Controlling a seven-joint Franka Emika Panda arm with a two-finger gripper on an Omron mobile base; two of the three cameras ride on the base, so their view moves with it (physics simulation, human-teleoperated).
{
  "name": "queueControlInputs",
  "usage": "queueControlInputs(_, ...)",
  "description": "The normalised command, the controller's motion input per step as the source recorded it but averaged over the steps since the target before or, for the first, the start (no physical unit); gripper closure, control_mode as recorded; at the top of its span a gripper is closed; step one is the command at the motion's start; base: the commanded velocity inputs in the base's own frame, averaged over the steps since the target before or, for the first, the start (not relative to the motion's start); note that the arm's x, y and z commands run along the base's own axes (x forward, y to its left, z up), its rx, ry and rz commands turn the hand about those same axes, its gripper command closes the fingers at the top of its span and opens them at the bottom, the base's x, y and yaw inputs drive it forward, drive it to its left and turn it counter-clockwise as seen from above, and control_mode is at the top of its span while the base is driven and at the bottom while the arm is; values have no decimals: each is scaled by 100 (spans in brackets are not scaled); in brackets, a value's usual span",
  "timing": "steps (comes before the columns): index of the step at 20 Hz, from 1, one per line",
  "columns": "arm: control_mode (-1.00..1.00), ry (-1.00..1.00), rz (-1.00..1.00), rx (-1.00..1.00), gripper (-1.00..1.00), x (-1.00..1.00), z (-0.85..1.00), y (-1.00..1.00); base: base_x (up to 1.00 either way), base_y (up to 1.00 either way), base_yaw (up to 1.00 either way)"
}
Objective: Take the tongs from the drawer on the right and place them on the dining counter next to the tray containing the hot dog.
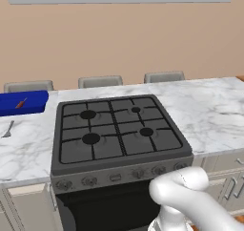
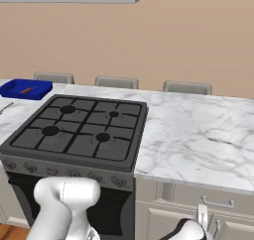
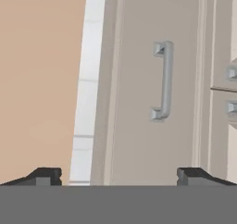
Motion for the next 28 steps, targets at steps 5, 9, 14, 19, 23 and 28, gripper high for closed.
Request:
queueControlInputs(5,-100,0,-5,0,-100,30,-26,-18,0,0,0)
queueControlInputs(9,-100,0,-5,0,-100,29,-34,-24,0,0,0)
queueControlInputs(14,-100,0,-4,0,-100,24,-29,-24,0,0,0)
queueControlInputs(19,-100,0,-3,0,-100,17,-28,-28,0,0,0)
queueControlInputs(23,-100,0,-1,0,-100,20,-24,-29,0,0,0)
queueControlInputs(28,-100,0,0,0,-100,30,-21,-23,0,0,0)
